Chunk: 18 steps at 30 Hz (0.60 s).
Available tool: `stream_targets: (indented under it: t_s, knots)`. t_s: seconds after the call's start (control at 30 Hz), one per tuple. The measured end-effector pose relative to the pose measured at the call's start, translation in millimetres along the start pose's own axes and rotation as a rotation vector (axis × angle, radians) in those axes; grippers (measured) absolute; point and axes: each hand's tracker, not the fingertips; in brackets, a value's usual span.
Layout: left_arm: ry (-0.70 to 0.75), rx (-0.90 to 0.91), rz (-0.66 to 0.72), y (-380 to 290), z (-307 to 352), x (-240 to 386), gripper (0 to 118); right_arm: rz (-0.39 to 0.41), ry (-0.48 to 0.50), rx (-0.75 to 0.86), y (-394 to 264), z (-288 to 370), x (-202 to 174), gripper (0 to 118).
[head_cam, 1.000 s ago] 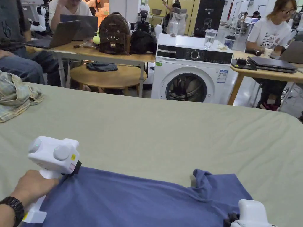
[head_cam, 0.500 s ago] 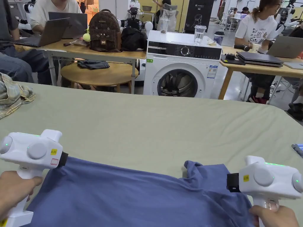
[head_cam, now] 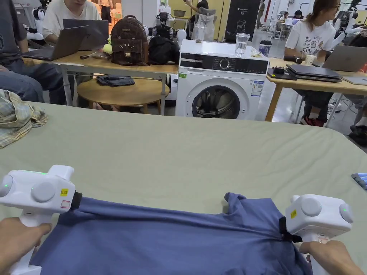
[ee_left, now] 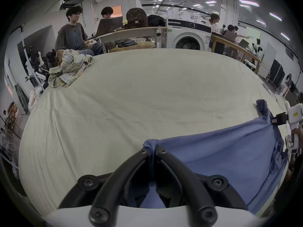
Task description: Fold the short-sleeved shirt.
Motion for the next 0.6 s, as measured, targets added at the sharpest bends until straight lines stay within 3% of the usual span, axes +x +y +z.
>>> stream_targets:
  t_s: [0.1, 0.33, 0.5, 0.6]
  knots:
    - [-0.001, 0.007, 0.014, -4, 6, -1, 0, 0.029, -0.005, 0.052, -5, 12, -2, 0]
    - [0.002, 0.115, 0.053, -1, 51, -12, 0, -0.029, 0.055, 0.293, -11, 65, 3, 0]
    - [0.001, 0.171, 0.073, 7, 78, -23, 0, 0.05, 0.026, 0.394, -9, 90, -7, 0]
    - [0.024, 0.188, 0.069, 23, 88, -28, 0, 0.056, 0.03, 0.451, 8, 105, -17, 0]
